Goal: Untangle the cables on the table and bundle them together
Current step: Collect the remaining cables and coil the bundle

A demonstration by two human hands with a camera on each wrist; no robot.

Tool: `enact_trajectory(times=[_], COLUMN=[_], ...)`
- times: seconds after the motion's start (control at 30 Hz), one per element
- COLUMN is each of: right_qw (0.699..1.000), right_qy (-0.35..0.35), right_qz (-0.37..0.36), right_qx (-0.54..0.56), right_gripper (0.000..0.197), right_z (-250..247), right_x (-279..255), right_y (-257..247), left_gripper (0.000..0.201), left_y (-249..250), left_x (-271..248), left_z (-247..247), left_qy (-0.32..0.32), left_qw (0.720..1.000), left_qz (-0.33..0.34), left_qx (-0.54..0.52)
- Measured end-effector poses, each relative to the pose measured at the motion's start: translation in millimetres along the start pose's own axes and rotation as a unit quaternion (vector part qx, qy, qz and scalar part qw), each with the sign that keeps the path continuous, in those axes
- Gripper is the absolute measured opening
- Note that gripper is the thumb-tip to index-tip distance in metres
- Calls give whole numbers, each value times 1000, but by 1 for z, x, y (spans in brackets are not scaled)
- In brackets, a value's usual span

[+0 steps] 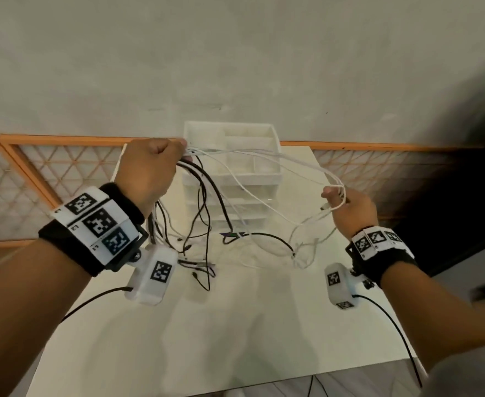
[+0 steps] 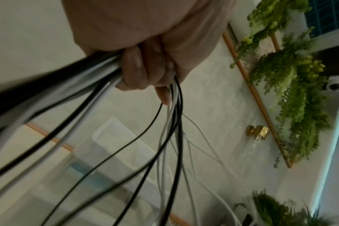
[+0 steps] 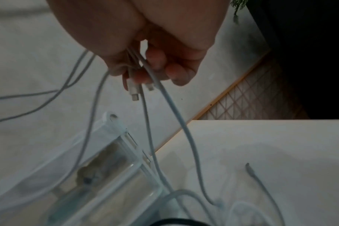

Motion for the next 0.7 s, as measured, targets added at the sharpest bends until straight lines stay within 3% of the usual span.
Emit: enact_trajectory(times=[0.1, 0.23, 0.3, 0.4, 0.5, 0.57, 0.63, 0.7], right_qw=[978, 906, 885, 920, 971, 978, 977, 976], right_qy=[28, -112, -151, -101, 15, 102, 154, 182], right_qz=[43, 107, 106, 50, -82, -143, -138, -104], right_qx=[-200, -394, -428, -376, -225, -112, -49, -52], right_gripper=[30, 36, 45, 42, 25, 20, 26, 26], right_z=[0, 38, 51, 48, 29, 14, -1, -10], right_x=[-2, -12, -15, -13, -9, -6, -2, 4], right_y=[25, 46, 39, 20, -8, -20, -20, -8], left_gripper=[47, 51, 48, 45, 50, 53, 54, 56], left_y=[6, 21, 24, 19, 3, -6, -15, -20], left_x=[2, 1, 2, 3, -6, -12, -13, -11], left_z=[-13, -7, -4, -2, 8, 13, 9, -3], left_qy=[63, 69, 61, 7, -49, -55, -48, -21], left_qw=[998, 996, 996, 1000, 991, 979, 972, 978], left_qz=[4, 41, 44, 19, -23, -49, -67, -65], left_qx=[-31, -47, -46, 3, 120, 192, 220, 197])
Point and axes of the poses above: each hand's wrist, its own x-axis towards the middle knuckle, its own z-axis out of the palm, y = z × x, the point moved 5 cm from there along x, towards the middle knuckle, and after that the axes turned 9 degrees about -y, right-handed, at the moved point
